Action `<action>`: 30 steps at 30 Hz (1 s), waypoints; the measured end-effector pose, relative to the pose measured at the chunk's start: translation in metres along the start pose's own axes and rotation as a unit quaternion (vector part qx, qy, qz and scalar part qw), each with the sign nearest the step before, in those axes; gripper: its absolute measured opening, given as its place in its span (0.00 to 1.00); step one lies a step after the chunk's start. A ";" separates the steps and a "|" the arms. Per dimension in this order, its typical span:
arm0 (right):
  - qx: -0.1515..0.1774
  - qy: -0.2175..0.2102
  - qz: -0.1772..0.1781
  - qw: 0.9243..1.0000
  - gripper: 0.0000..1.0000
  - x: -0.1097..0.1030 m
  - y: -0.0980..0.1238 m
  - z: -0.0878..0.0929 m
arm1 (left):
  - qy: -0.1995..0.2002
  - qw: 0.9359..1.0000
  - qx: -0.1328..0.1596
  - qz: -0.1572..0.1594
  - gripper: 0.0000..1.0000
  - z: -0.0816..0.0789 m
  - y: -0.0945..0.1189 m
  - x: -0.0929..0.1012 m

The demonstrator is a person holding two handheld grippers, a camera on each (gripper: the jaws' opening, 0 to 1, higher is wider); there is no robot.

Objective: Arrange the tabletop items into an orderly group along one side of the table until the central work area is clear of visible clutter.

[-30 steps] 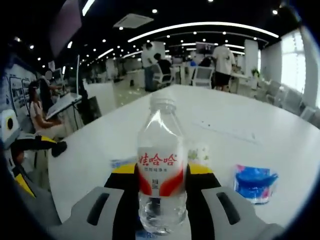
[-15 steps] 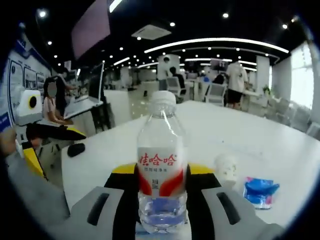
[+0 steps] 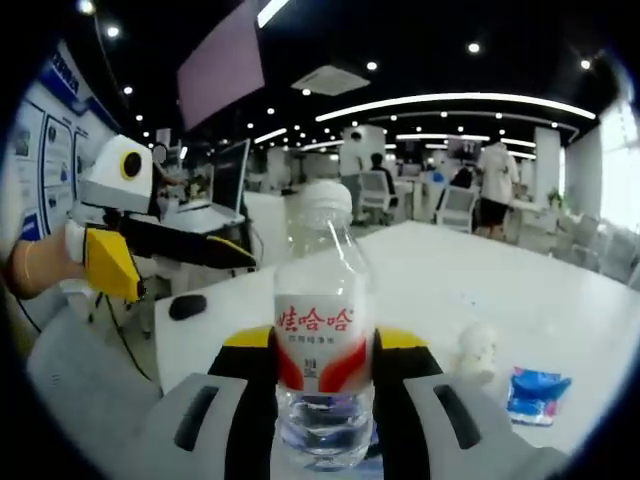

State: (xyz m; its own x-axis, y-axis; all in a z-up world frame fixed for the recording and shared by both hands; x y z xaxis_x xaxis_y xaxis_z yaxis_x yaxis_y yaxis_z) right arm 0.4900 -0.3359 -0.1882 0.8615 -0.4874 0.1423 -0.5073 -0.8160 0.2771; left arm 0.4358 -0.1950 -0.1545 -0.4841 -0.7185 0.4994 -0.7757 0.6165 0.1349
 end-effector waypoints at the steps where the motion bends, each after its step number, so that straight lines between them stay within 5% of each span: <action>1: 0.001 0.002 -0.002 1.000 0.35 -0.002 0.000 -0.001 | 0.005 1.000 0.002 0.002 0.72 -0.001 -0.002 0.001; 12: 0.027 0.017 -0.016 0.999 0.35 -0.025 0.006 -0.017 | 0.026 1.000 -0.014 -0.010 0.67 0.004 -0.017 0.007; 22: 0.042 0.046 -0.017 0.998 0.36 -0.037 0.006 -0.028 | 0.046 0.999 -0.020 -0.021 0.40 0.007 -0.018 0.004; 30: 0.041 0.052 -0.014 0.998 0.37 -0.037 0.008 -0.028 | 0.049 0.999 -0.022 -0.007 0.39 0.007 -0.017 0.005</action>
State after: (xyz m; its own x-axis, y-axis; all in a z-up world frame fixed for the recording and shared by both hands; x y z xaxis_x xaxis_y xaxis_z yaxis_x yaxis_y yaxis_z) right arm 0.4544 -0.3159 -0.1643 0.8706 -0.4328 0.2339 -0.4792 -0.8537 0.2040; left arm 0.4439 -0.2114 -0.1599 -0.4293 -0.6935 0.5786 -0.7624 0.6217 0.1796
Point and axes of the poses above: the point that each gripper's makers call its tool centre point, and the gripper's own axes: y roughly backward along the fingers, x roughly to its right, z roughly out of its underside, the point moved 8 cm from there along y, roughly backward along the fingers, and after that the axes turned 7 degrees about y, right-handed, at the moved point
